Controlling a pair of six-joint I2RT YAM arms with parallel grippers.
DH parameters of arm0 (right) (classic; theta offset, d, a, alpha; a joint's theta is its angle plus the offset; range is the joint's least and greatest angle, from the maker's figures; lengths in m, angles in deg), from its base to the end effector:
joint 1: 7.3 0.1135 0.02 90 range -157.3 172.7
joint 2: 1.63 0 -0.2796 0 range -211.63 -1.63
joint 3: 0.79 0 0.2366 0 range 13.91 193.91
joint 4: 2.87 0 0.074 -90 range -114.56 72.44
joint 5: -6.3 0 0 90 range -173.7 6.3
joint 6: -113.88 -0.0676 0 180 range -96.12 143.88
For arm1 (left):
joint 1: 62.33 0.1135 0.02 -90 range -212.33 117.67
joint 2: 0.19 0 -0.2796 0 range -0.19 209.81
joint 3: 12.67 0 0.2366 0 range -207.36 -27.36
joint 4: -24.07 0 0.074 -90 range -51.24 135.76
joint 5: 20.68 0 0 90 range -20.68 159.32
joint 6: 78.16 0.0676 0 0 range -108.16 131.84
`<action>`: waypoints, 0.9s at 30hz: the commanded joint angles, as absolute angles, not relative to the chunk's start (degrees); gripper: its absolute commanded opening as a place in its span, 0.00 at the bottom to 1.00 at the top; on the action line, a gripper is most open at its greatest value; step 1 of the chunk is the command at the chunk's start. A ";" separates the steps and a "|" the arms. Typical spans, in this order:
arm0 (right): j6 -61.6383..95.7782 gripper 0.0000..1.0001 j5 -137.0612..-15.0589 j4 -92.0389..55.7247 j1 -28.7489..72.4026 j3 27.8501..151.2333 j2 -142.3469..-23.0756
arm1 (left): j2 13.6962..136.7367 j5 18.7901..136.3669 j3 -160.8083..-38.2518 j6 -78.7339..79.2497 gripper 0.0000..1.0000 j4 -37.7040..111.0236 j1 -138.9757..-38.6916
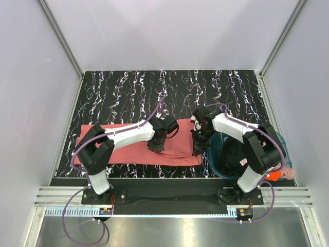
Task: Fold and stack the t-shirts
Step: Fold the tshirt
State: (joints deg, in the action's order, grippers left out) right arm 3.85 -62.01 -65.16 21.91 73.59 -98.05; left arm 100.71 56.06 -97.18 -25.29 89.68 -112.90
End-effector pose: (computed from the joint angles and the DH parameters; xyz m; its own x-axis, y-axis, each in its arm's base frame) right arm 0.2358 0.1604 0.1664 -0.9823 -0.1846 0.0331 -0.1585 0.9116 0.3794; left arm 0.2148 -0.2368 0.1829 -0.9430 0.2218 -0.2481 0.2036 0.9742 0.0971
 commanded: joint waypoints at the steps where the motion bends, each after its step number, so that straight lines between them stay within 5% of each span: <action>1: 3.40 0.07 -62.96 -65.55 22.06 72.88 -97.08 | 98.25 54.90 -95.65 -24.46 0.23 89.57 -113.13; 6: 4.28 0.14 -62.87 -66.78 22.23 72.53 -97.43 | 97.02 54.64 -93.29 -24.55 0.33 90.00 -113.13; 14: 4.55 0.51 -62.78 -68.89 22.23 77.00 -93.30 | 83.86 50.42 -92.66 -24.38 0.52 94.13 -108.23; 20: 3.67 0.63 -65.25 -68.54 22.14 87.72 -98.04 | 75.93 58.85 -90.55 -17.46 0.54 88.87 -85.04; 27: 1.48 0.61 -59.36 -66.34 22.14 100.99 -110.16 | 79.08 68.95 -90.38 -11.98 0.47 81.40 -60.77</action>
